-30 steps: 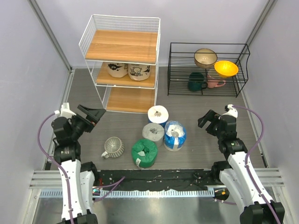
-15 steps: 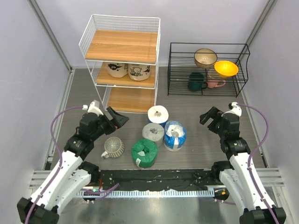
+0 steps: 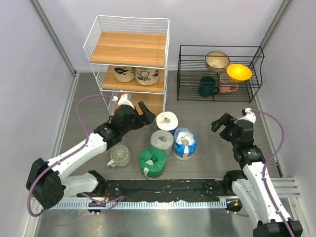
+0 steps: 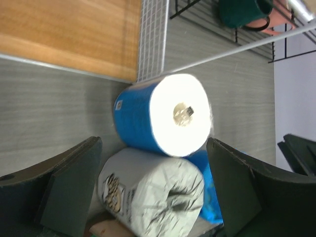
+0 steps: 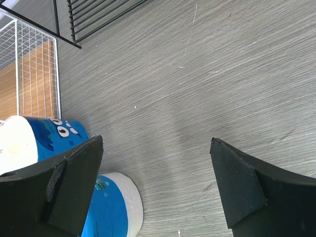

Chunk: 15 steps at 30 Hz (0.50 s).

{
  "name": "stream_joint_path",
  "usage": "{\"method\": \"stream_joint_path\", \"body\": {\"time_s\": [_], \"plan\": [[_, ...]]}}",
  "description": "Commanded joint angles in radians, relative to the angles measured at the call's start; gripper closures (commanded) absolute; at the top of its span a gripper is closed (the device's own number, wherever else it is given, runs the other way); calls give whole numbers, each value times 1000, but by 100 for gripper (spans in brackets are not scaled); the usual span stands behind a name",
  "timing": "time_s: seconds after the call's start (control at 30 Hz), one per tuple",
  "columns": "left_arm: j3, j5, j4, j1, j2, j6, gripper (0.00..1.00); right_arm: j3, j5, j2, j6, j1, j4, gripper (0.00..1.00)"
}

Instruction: Place and organize the paper towels onto the shelf

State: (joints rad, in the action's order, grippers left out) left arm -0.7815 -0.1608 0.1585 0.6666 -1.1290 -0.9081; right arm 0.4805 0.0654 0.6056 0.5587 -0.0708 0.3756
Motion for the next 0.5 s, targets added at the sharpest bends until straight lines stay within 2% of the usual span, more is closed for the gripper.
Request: {"method": "stream_joint_path", "body": {"time_s": [0.0,0.27,0.47], "plan": [[-68,-111,-106,42,-84,11,9,9,-1,-17,-10,-4,-17,5],[-107,-187,-135,140,-218,15,9,3,1,-10,-22,-6,-21,4],[-142,-227,-142,160,-293,18,9,0,-6,-1,-25,-6,-27,4]]}}
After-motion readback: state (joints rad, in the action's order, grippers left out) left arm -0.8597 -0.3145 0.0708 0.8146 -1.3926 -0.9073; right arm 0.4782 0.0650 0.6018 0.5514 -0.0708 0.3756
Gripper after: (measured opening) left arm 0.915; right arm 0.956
